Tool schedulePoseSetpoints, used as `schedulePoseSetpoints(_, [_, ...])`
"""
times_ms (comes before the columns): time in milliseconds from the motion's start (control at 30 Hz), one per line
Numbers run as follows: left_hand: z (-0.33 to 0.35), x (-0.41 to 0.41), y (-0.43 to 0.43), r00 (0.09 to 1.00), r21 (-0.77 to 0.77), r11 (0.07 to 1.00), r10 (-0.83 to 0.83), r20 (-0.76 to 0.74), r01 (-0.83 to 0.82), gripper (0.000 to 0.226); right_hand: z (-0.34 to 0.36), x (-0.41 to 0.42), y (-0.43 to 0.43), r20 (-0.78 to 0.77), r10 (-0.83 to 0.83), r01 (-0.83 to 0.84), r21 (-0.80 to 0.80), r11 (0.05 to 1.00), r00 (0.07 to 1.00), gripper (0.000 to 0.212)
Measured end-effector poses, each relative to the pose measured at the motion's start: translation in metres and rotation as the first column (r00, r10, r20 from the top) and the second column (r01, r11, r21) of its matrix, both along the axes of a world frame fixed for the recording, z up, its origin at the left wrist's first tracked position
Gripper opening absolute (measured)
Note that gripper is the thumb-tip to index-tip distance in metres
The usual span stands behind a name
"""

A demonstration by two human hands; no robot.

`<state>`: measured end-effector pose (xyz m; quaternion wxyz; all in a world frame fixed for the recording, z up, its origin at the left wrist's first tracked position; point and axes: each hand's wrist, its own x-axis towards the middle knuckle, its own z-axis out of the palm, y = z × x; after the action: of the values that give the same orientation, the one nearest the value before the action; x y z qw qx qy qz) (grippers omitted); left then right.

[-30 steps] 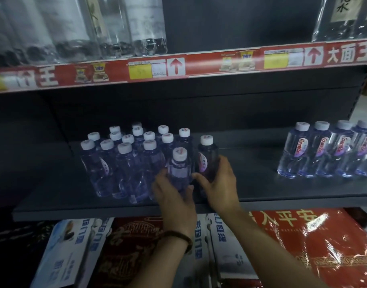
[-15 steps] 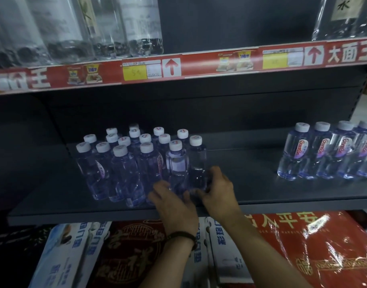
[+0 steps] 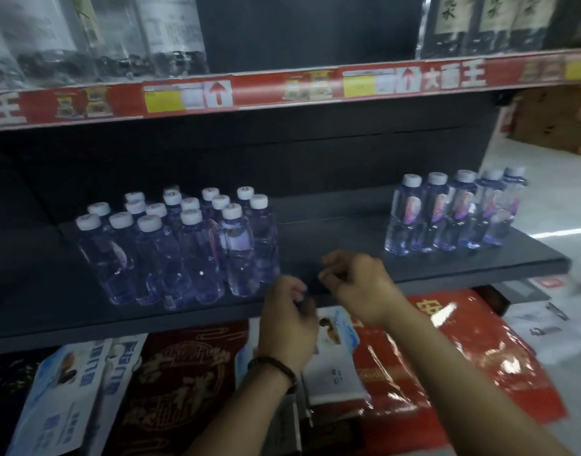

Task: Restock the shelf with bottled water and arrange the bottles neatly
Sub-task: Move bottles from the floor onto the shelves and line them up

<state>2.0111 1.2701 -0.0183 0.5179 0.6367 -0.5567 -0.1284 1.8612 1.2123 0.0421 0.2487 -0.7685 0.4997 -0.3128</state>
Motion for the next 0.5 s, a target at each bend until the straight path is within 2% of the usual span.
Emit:
schedulePoseSetpoints(100, [0.001,-0.045,0.017,0.921,0.155,0.923,-0.371,0.120,0.352,0.021,0.020,-0.066,0.030,-0.133,-0.043,0.037,-0.048,0.998,0.990,0.010])
schedulePoseSetpoints(200, [0.006,-0.103,0.030,0.775,0.283,0.787,-0.605,0.182,0.548,0.005,0.028,-0.143,0.053,-0.260,-0.102,0.106,0.000,0.994,0.960,0.012])
schedulePoseSetpoints(333, [0.002,-0.184,0.041,0.593,0.458,0.606,-0.782,0.192,0.651,0.007,0.022,-0.256,0.079,-0.288,-0.170,0.243,0.239,0.940,0.942,0.011])
schedulePoseSetpoints(433, [-0.012,-0.249,0.046,0.405,0.562,0.469,-0.881,0.244,0.681,0.006,-0.012,-0.351,0.113,-0.323,-0.354,0.460,0.365,0.809,0.878,0.013])
schedulePoseSetpoints(500, [-0.024,-0.291,0.051,0.308,0.614,0.377,-0.925,0.221,0.693,0.009,-0.050,-0.410,0.142,-0.404,-0.471,0.610,0.363,0.704,0.784,0.016])
